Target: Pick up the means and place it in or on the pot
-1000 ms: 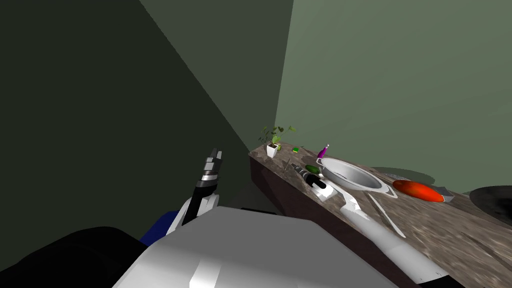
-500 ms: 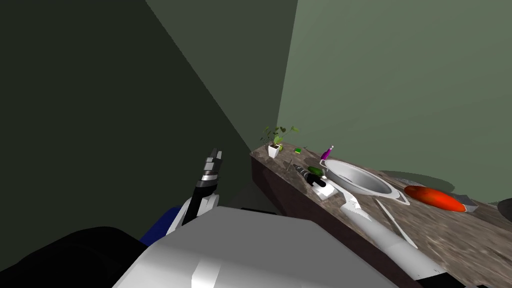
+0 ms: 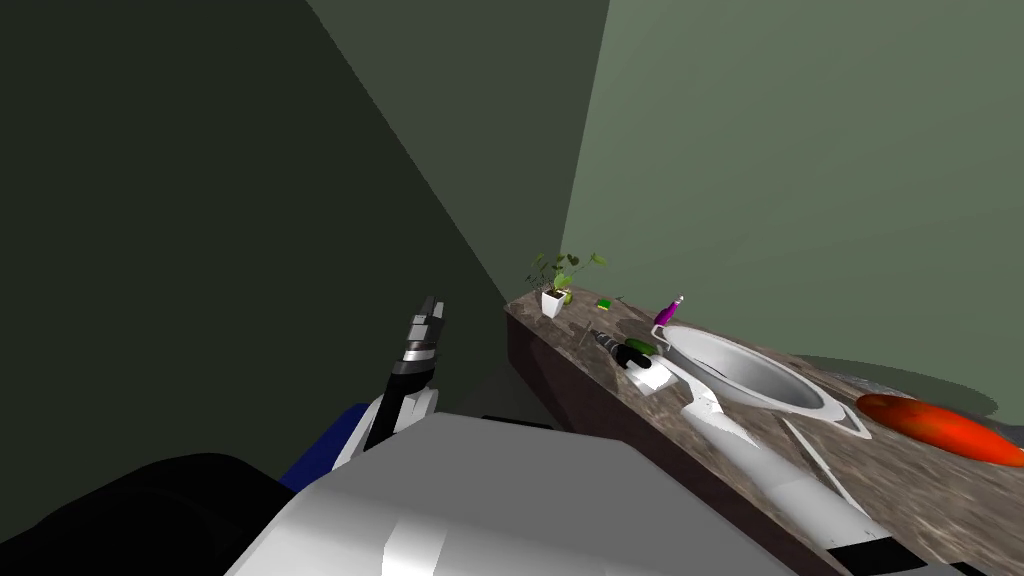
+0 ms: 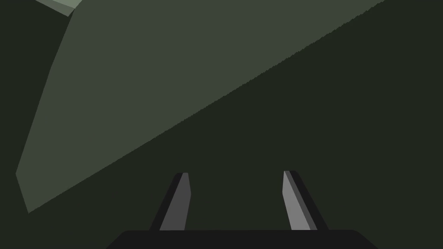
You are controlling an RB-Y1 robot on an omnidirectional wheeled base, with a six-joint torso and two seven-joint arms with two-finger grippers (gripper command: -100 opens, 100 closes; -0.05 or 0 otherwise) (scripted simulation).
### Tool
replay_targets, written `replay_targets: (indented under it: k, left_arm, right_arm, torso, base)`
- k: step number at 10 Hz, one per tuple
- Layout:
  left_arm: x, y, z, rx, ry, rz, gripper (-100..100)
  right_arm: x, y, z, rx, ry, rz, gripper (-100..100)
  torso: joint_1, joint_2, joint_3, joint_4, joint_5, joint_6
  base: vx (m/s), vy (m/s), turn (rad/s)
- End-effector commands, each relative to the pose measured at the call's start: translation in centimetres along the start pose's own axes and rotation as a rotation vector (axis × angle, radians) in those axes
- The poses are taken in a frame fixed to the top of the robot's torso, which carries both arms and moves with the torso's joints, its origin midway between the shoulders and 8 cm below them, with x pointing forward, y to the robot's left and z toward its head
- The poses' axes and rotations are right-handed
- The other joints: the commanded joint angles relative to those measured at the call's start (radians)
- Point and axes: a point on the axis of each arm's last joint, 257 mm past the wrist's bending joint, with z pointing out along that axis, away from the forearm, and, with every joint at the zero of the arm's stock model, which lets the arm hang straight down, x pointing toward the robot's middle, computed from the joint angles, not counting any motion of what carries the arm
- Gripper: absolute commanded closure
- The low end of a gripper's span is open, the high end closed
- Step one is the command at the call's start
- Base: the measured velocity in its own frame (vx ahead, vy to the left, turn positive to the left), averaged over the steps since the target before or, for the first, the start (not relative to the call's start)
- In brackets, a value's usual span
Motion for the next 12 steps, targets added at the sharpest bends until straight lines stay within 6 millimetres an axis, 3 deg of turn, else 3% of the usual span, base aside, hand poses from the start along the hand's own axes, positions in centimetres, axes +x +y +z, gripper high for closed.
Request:
replay_targets:
  k: [1, 12]
  left_arm:
    - [0.0, 0.0, 0.0, 0.000, 0.000, 0.000, 0]
    - [0.0, 0.0, 0.0, 0.000, 0.000, 0.000, 0]
  right_arm:
    - [-0.4, -1.0, 0.2, 0.045, 0.003, -0.001, -100]
    - [-2.3, -6.8, -0.3, 0.300, 0.034, 0.008, -100]
  torso:
    - [0.000, 0.000, 0.000, 0.000, 0.000, 0.000]
    - [0.000, 0.000, 0.000, 0.000, 0.000, 0.000]
  base:
    - [0.008, -0.010, 0.121]
    - [0.006, -0.010, 0.116]
